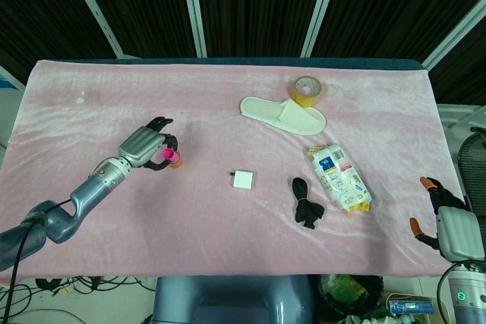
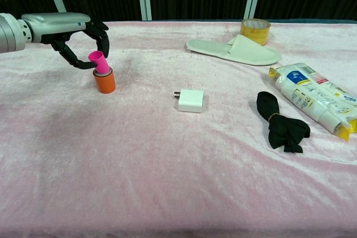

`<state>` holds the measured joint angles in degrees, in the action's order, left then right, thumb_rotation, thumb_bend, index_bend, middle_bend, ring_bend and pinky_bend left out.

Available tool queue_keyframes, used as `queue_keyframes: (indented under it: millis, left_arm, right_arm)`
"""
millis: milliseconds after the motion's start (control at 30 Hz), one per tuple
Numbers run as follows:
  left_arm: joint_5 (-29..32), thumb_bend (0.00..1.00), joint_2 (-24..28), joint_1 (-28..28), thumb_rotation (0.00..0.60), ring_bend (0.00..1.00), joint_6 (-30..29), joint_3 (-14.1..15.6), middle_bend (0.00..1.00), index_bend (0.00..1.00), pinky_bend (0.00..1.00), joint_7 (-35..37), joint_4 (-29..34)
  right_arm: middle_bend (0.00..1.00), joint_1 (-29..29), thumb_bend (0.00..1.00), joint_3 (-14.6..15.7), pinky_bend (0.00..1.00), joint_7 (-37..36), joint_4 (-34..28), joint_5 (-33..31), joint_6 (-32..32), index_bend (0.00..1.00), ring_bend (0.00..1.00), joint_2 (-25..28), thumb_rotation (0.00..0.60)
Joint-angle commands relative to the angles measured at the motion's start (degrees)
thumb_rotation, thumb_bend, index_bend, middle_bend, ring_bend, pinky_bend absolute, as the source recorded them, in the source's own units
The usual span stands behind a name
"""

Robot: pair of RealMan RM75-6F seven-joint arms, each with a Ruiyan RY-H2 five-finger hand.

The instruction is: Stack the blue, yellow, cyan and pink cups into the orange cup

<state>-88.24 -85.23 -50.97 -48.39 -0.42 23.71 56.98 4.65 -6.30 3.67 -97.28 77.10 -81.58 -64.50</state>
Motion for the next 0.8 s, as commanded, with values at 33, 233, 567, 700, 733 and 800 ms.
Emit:
queue_keyframes:
  millis: [33,233,567,700,733,800]
  left_arm:
    - [0.01,0.38,0.15,0.05,0.6,0.0,0.17,0.11,0.46,0.42,0.0,-0.08,0.08]
    - [0.23,0.22,0.56,-0.39,0.6,0.0,3.27,1.17,0.19,0.15,0.0,-1.24,-0.26]
    - [1.6,0.16,5.68,1.32,0.6,0.0,-1.71,-1.16,0.09,0.04,0.0,-5.04,6.68]
    - [3.82,0.16,15.09,6.49,0.6,0.0,-8.43,-1.42,0.09,0.05,0.0,-14.14,19.46]
    - [4.84,0.16,17.57,8.1,0.6,0.0,-9.95,-1.25,0.09,0.05,0.0,-17.11,23.15]
    - [6.31,0.16,21.86,11.72,0.6,0.0,-14.08,-0.65,0.09,0.05,0.0,-21.69,29.56]
  right_arm:
    - [0.1,0.02,0.3,0.0,0.24,-0.08,-0.06,-0.09,0.11,0.14,0.17,0.02,0.6]
    - [0.1,-0.02,0.3,0.0,0.24,0.0,-0.09,-0.08,0.03,0.14,0.17,0.07,0.6]
    - [0.1,0.06,0.3,-0.12,0.24,0.13,-0.06,-0.31,0.12,0.14,0.17,-0.01,0.6]
    - [0.1,0.17,0.3,-0.13,0.24,0.46,0.22,0.03,-0.03,0.14,0.17,-0.14,0.6]
    - [0.1,0.18,0.3,-0.17,0.24,0.48,0.23,0.04,-0.1,0.14,0.17,-0.2,0.6]
    - [0.1,0.21,0.3,-0.18,0.24,0.55,0.31,0.35,-0.29,0.14,0.17,-0.26,0.6]
